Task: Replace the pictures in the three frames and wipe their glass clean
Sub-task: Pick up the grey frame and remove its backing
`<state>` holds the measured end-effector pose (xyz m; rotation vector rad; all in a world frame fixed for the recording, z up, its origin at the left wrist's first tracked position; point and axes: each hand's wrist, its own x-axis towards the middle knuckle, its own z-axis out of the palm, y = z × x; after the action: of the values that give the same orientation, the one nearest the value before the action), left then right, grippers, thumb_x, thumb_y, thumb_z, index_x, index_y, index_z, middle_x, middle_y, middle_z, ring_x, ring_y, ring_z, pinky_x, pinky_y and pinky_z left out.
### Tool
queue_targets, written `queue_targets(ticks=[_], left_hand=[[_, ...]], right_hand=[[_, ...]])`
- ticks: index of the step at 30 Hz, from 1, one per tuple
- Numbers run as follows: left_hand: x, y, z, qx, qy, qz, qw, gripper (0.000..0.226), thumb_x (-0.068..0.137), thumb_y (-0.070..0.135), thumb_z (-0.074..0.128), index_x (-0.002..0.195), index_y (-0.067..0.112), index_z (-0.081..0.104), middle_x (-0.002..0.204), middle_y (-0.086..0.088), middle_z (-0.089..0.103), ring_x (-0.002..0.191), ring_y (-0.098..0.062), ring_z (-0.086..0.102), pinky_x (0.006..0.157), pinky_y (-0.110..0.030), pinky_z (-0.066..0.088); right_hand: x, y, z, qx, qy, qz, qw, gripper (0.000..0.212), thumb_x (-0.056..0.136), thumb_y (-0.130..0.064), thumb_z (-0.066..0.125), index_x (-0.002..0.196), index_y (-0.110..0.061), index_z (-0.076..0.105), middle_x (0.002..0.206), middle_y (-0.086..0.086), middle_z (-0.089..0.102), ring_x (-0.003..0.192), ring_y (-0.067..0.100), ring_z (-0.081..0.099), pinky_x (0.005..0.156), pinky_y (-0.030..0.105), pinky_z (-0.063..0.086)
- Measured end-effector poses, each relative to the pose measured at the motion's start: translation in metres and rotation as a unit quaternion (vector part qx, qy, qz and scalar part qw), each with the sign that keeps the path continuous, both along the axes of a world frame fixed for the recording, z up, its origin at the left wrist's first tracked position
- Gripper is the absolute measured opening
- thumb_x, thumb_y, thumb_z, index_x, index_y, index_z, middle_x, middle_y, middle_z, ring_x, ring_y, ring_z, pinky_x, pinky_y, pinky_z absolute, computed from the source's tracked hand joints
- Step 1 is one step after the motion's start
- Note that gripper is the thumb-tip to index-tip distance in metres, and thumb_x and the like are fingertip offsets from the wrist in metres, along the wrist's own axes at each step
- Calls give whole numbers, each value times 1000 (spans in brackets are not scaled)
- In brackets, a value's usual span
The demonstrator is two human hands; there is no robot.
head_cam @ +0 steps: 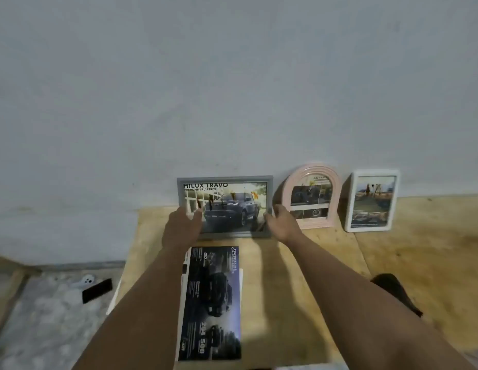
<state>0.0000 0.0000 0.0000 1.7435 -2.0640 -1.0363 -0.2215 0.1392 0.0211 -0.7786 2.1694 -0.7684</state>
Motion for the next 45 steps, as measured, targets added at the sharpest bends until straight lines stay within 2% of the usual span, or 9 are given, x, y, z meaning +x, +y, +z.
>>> queue_targets(ticks=[3,7,11,20,25,29,31,36,45], left_hand=[[-11,-16,-22,37,57,35,997,73,86,79,38,126,21,58,120,-6,65,110,-28,65,90,-45,52],[-23,-24,-37,55,111,103,987,29,105,50,49,118,23,54,116,-6,63,111,-31,64,88,-40,47],[-25,-29,-58,103,133,152,974,67,104,61,43,152,14,40,148,-13,53,132,-37,53,112,-50,41],[-25,-38,-81,140,179,196,954,103,79,90,47,154,19,38,149,-12,54,130,-34,57,113,-54,44],[-17,-27,-72,125,173,201,956,80,92,76,51,145,17,43,134,-13,60,115,-31,61,103,-49,51],[-10,-6,-52,121,158,201,959,72,95,72,49,140,15,45,125,-8,56,111,-29,58,97,-46,50],[-7,10,-39,117,156,189,963,66,100,66,46,139,14,45,122,-8,54,107,-28,56,90,-43,48],[3,50,-14,111,137,161,971,48,106,54,43,133,15,48,119,-7,54,106,-30,54,96,-49,52],[1,129,25,122,173,78,974,31,107,31,51,129,11,55,119,-8,58,101,-25,58,80,-38,48]], right_hand=[[-10,-12,-17,-4,-40,-35,999,64,106,-28,51,160,-9,22,161,14,37,146,34,38,117,40,30],[-19,-24,-38,-13,-77,-65,995,66,106,-25,52,161,-12,18,162,13,35,146,34,38,117,40,31],[-27,-35,-62,-17,-112,-72,991,68,106,-26,53,162,-18,16,162,10,35,147,33,36,119,42,28],[-35,-41,-85,-33,-147,-77,986,62,102,-26,58,156,-27,28,149,8,54,131,32,56,111,46,45],[-33,-27,-85,-59,-137,-76,986,60,102,-26,59,155,-26,31,147,4,55,130,27,56,110,41,45],[-31,-4,-73,-54,-141,-85,985,46,104,-22,56,146,-25,38,122,4,64,84,10,67,62,12,51],[-28,14,-63,-56,-137,-89,985,45,105,-19,54,146,-24,36,109,3,64,71,8,64,54,14,52],[-21,64,-38,-70,-123,-116,983,45,103,-24,57,146,-24,45,101,3,72,83,20,73,71,37,61],[-11,172,14,-102,-75,-173,977,44,106,-29,51,148,-17,44,112,-2,62,86,10,62,78,34,56]])
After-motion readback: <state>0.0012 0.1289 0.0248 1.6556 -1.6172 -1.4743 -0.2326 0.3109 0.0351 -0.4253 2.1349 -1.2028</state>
